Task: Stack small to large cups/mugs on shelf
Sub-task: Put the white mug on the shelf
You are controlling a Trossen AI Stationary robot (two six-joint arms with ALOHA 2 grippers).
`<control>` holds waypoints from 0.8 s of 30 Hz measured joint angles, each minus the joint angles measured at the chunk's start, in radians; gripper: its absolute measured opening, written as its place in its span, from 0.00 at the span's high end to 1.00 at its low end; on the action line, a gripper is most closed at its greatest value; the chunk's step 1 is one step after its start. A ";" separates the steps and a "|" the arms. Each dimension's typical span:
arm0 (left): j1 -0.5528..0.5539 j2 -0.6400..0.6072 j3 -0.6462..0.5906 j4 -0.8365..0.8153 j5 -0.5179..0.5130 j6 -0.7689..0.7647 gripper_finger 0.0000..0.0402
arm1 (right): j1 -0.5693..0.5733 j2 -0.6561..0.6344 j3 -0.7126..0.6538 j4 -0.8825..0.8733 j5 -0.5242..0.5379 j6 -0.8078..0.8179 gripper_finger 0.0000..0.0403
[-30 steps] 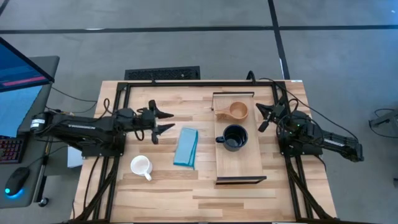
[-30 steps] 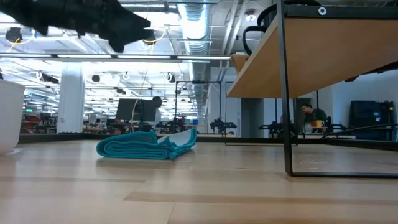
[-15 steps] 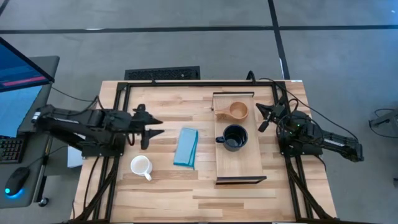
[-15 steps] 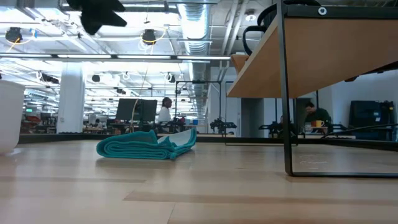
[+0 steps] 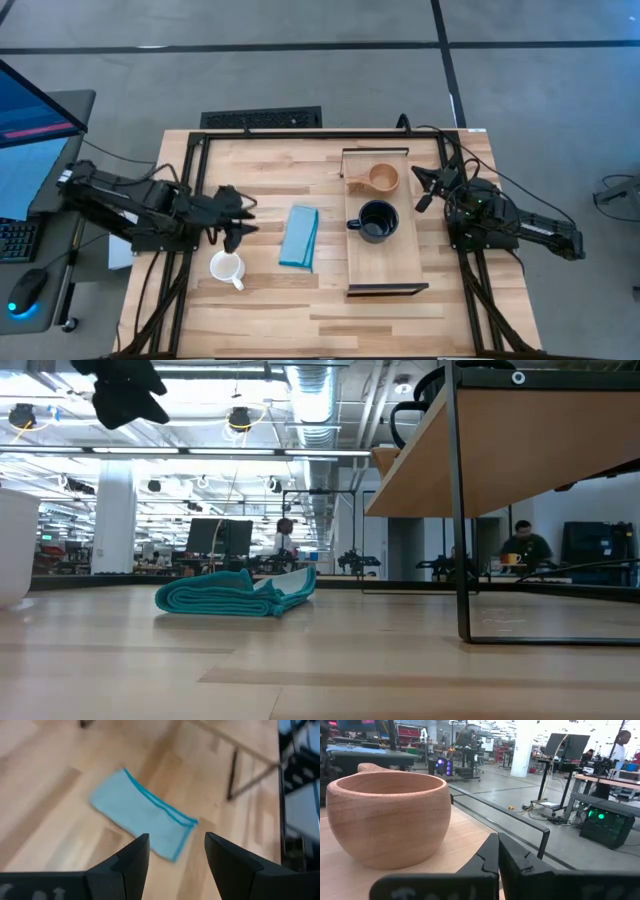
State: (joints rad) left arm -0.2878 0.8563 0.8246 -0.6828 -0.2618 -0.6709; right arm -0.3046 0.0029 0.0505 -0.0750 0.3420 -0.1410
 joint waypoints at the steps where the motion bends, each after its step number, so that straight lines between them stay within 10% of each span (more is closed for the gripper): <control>1: -0.013 0.011 0.000 -0.001 0.013 -0.002 0.54 | 0.000 0.000 0.000 0.000 0.000 0.000 0.94; 24: -0.106 0.103 -0.001 -0.457 0.367 -0.848 0.55 | 0.000 0.000 0.000 0.000 0.000 0.001 0.94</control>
State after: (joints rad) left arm -0.3935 0.9592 0.8232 -1.1393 0.1048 -1.5189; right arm -0.3046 0.0026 0.0505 -0.0752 0.3419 -0.1400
